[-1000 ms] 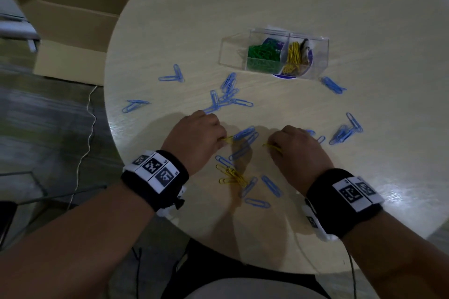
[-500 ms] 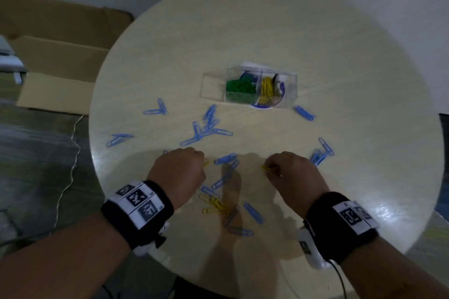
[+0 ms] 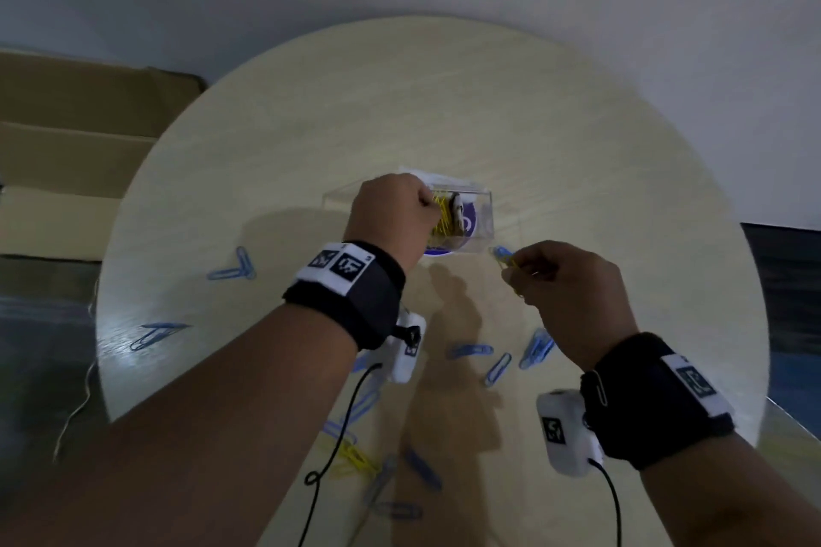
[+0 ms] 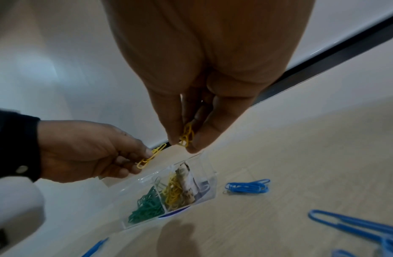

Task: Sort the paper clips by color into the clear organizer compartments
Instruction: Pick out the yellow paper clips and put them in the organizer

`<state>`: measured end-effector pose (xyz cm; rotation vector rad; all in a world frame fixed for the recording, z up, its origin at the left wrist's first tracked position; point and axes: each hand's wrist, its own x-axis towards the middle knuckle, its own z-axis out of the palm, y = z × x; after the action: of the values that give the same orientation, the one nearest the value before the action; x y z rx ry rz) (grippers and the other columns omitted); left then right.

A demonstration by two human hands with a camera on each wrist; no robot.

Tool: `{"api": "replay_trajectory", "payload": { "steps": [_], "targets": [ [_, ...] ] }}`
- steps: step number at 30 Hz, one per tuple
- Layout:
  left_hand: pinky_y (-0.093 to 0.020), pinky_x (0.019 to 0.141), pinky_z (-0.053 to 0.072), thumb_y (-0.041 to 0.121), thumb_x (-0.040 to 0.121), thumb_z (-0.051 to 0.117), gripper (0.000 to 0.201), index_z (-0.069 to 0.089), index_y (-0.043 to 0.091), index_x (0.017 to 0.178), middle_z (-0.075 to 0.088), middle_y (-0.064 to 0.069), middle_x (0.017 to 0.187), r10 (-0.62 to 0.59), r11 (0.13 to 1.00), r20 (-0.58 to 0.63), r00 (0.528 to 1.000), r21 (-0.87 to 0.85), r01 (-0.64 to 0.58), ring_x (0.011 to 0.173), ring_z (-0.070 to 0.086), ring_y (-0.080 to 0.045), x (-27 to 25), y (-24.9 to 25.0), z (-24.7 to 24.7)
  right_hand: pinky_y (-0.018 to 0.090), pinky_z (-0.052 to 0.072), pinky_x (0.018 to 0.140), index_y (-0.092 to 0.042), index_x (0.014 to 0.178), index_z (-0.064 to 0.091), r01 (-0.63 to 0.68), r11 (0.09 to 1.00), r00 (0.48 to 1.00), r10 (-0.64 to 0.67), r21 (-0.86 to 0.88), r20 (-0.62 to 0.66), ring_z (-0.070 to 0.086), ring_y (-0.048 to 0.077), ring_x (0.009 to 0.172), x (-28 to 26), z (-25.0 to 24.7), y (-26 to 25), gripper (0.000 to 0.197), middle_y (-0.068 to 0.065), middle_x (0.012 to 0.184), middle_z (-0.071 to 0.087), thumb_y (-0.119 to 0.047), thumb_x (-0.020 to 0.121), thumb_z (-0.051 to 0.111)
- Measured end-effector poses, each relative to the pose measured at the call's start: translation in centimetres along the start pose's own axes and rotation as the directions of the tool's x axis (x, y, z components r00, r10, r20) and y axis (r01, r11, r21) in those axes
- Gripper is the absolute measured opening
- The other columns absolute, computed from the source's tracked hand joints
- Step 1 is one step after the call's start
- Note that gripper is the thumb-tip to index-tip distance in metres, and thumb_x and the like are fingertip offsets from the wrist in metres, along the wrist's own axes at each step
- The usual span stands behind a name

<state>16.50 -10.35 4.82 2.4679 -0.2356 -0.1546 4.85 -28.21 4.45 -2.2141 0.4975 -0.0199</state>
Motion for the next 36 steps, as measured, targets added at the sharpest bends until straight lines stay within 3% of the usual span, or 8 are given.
{"api": "replay_trajectory", "payload": {
  "steps": [4, 8, 14, 19, 23, 30, 34, 36],
  "targets": [
    [-0.037, 0.081, 0.055, 0.024, 0.087, 0.06, 0.019, 0.076, 0.013, 0.091, 0.074, -0.008, 0.089, -0.007, 1.0, 0.043, 0.999, -0.004, 0.007, 0.086, 0.069, -0.027, 0.9, -0.5, 1.5, 0.035, 0.055, 0.07, -0.023, 0.081, 0.07, -0.007, 1.0, 1.0, 0.007, 0.002, 0.017, 0.066, 0.015, 0.065, 1.0, 0.2, -0.6, 0.01, -0.004, 0.069, 0.07, -0.025, 0.075, 0.077],
    [-0.039, 0.085, 0.056, 0.025, 0.093, 0.053, 0.028, 0.07, 0.014, 0.111, 0.073, -0.006, 0.106, -0.016, 0.994, -0.06, 0.998, -0.111, 0.009, 0.087, 0.07, -0.025, 0.6, -1.9, 0.3, 0.035, 0.057, 0.061, -0.022, 0.082, 0.066, -0.016, 0.997, 0.999, 0.013, 0.074, 0.041, 0.066, 0.018, 0.06, 2.8, 1.2, -2.0, 0.012, 0.002, 0.069, 0.07, -0.018, 0.076, 0.075],
    [-0.015, 0.077, 0.045, 0.022, 0.092, 0.058, 0.019, 0.072, 0.022, 0.105, 0.07, 0.006, 0.101, -0.008, 0.992, -0.13, 0.991, -0.123, -0.009, 0.081, 0.062, -0.006, -3.3, -4.2, -2.6, 0.03, 0.055, 0.068, -0.02, 0.083, 0.067, 0.075, 0.996, 0.997, -0.074, -0.052, 0.019, 0.067, 0.019, 0.073, 6.9, 4.0, -4.6, 0.009, -0.001, 0.075, 0.071, -0.021, 0.074, 0.067],
    [-0.022, 0.077, 0.05, 0.025, 0.093, 0.058, 0.016, 0.071, 0.024, 0.103, 0.069, 0.007, 0.097, -0.083, 0.982, -0.135, 0.987, -0.182, 0.058, 0.08, 0.064, -0.006, -7.9, -7.1, -4.4, 0.034, 0.051, 0.091, -0.014, 0.11, 0.07, 0.137, 0.956, 0.989, -0.117, -0.258, 0.091, 0.064, 0.026, 0.101, 8.0, 4.5, -5.5, 0.03, 0.008, 0.107, 0.071, -0.03, 0.086, 0.061],
    [-0.026, 0.073, 0.051, 0.02, 0.092, 0.061, 0.014, 0.07, 0.028, 0.099, 0.067, 0.011, 0.092, -0.086, 0.986, -0.104, 0.991, -0.152, 0.069, 0.078, 0.063, -0.004, -12.9, -10.6, -5.8, 0.034, 0.052, 0.087, -0.02, 0.102, 0.074, 0.17, 0.955, 0.985, -0.163, -0.244, 0.052, 0.067, 0.027, 0.094, 6.5, 3.8, -4.4, 0.022, 0.007, 0.101, 0.074, -0.023, 0.086, 0.06],
    [-0.039, 0.093, 0.046, 0.025, 0.09, 0.045, 0.032, 0.071, 0.021, 0.109, 0.067, 0.005, 0.115, 0.133, 0.957, 0.25, 0.959, 0.221, -0.19, 0.103, 0.058, -0.023, -21.5, -16.5, -4.7, 0.046, 0.046, 0.084, -0.009, 0.116, 0.065, 0.451, 0.702, 0.892, -0.366, -0.551, 0.264, 0.055, 0.046, 0.086, 4.2, 6.2, -4.3, 0.033, 0.029, 0.104, 0.064, -0.011, 0.094, 0.041],
    [-0.035, 0.098, 0.042, 0.021, 0.088, 0.05, 0.029, 0.07, 0.022, 0.109, 0.065, 0.004, 0.121, 0.163, 0.946, 0.153, 0.975, 0.255, -0.199, 0.107, 0.055, -0.026, -22.7, -16.9, -4.8, 0.044, 0.048, 0.087, -0.014, 0.112, 0.069, 0.372, 0.845, 0.921, -0.387, -0.384, 0.04, 0.061, 0.04, 0.09, 0.5, 6.0, -3.2, 0.029, 0.018, 0.106, 0.069, -0.014, 0.088, 0.051],
    [-0.035, 0.095, 0.042, 0.017, 0.088, 0.055, 0.028, 0.07, 0.023, 0.11, 0.065, 0.006, 0.122, 0.26, 0.925, 0.159, 0.953, 0.242, -0.293, 0.104, 0.055, -0.025, -23.2, -16.2, -4.5, 0.038, 0.046, 0.082, -0.018, 0.101, 0.072, 0.403, 0.868, 0.915, -0.394, -0.291, 0.091, 0.061, 0.034, 0.084, -4.0, 6.4, -2.7, 0.02, 0.011, 0.096, 0.071, -0.014, 0.085, 0.06]
  ]
}}
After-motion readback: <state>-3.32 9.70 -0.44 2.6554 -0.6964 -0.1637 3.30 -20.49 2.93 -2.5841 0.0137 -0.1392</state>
